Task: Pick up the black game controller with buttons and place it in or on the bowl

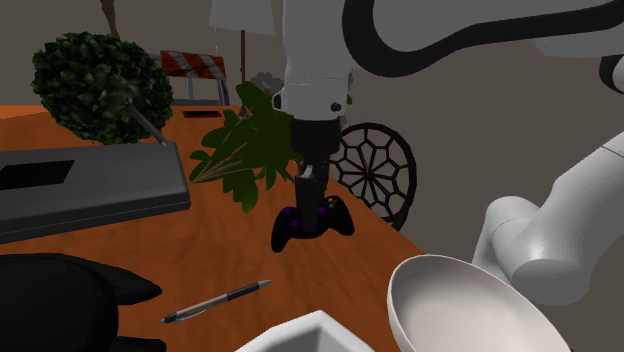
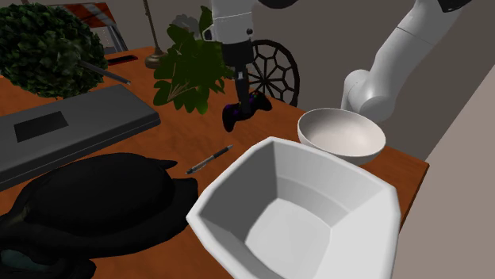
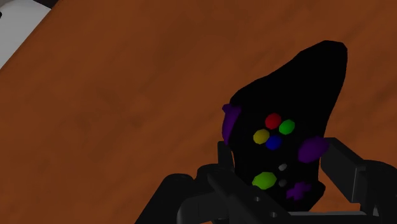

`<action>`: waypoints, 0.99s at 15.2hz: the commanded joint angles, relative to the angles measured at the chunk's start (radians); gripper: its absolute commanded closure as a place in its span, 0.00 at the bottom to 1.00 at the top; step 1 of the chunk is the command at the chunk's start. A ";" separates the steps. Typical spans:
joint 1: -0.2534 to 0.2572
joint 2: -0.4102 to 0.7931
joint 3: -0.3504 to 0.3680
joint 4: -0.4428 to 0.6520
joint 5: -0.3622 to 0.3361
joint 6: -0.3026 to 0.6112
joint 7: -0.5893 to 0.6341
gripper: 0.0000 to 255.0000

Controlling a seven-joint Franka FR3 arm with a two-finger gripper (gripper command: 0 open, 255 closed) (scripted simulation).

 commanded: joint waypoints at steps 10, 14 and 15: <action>-0.006 0.004 -0.015 0.152 -0.010 -0.149 0.015 1.00; -0.008 0.013 -0.018 0.214 -0.014 -0.201 0.022 1.00; -0.008 0.016 -0.019 0.230 -0.015 -0.215 0.024 1.00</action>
